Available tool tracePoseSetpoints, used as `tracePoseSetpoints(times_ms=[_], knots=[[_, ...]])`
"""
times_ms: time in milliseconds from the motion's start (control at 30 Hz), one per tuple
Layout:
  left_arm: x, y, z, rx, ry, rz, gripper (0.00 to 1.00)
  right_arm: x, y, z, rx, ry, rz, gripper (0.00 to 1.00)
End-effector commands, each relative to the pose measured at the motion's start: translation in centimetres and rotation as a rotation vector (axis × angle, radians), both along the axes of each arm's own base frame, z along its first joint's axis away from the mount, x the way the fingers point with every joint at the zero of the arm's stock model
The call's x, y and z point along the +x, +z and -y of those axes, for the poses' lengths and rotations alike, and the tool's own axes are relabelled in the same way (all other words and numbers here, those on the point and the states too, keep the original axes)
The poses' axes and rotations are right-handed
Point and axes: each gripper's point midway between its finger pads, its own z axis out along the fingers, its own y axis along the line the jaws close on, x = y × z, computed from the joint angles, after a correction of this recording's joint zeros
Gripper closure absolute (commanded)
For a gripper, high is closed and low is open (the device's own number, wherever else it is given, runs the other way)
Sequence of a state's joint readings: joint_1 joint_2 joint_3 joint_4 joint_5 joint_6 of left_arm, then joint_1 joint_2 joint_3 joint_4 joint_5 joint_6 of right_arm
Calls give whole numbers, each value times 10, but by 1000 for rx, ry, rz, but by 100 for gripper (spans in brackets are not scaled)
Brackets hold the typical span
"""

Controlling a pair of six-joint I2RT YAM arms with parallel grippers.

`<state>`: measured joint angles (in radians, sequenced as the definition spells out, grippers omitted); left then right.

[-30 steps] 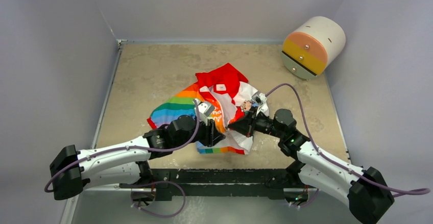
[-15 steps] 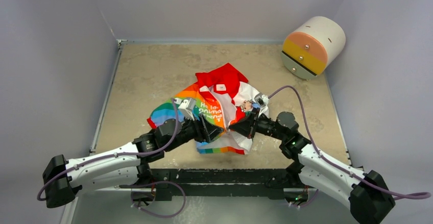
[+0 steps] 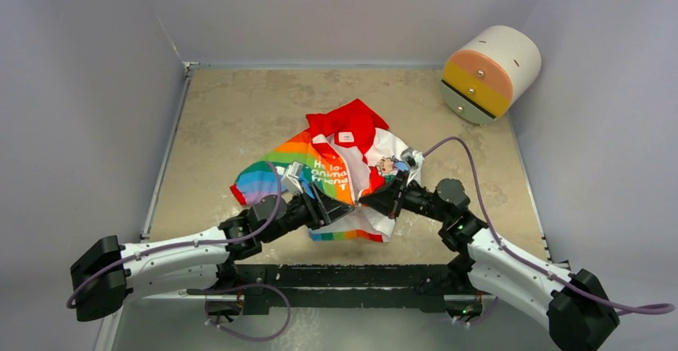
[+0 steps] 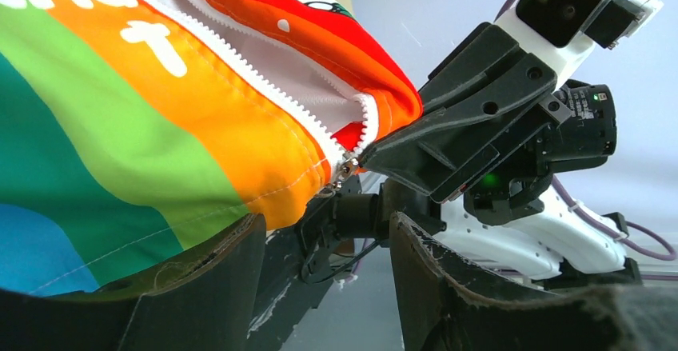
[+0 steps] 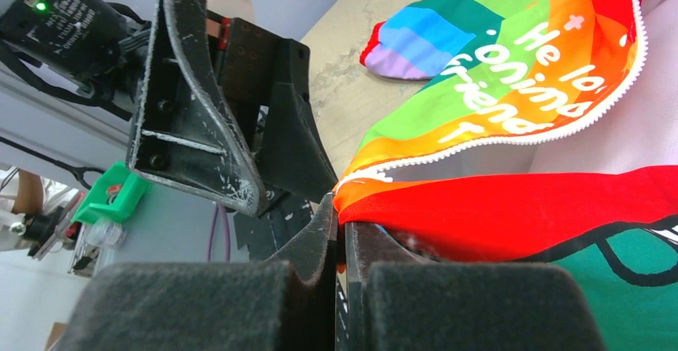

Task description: Zip up the jacket

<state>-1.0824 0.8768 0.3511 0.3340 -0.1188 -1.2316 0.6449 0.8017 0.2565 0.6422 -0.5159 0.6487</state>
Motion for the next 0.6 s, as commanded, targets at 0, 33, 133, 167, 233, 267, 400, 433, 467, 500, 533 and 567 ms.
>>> tracePoseSetpoints(times_ms=[0,33,133,167,233,267,400,433,467,500,533,567], knots=[[-4,23,9,-161,-20,-22,43,-3,22,0,66,12,69,100],[-4,26,10,-191,-24,-22,43,-5,23,0,70,14,72,100],[-4,26,10,-228,-22,-30,43,-6,25,2,76,13,76,100],[-4,24,10,-228,-18,-31,43,-7,25,2,78,15,79,100],[-2,24,10,-228,-9,-25,43,-10,25,3,81,19,80,100],[-1,24,9,-230,-5,-23,43,-11,25,4,83,21,80,100],[0,29,9,-251,1,-6,44,-15,23,6,89,29,78,100],[0,30,9,-255,0,-2,45,-17,24,6,93,33,80,100],[0,31,9,-258,-1,3,45,-18,24,6,97,37,79,100],[0,32,10,-259,-3,6,45,-19,25,6,100,40,78,100],[1,31,11,-256,-2,5,46,-20,25,7,105,41,78,100],[0,31,11,-256,-6,5,46,-21,25,7,108,43,77,100]])
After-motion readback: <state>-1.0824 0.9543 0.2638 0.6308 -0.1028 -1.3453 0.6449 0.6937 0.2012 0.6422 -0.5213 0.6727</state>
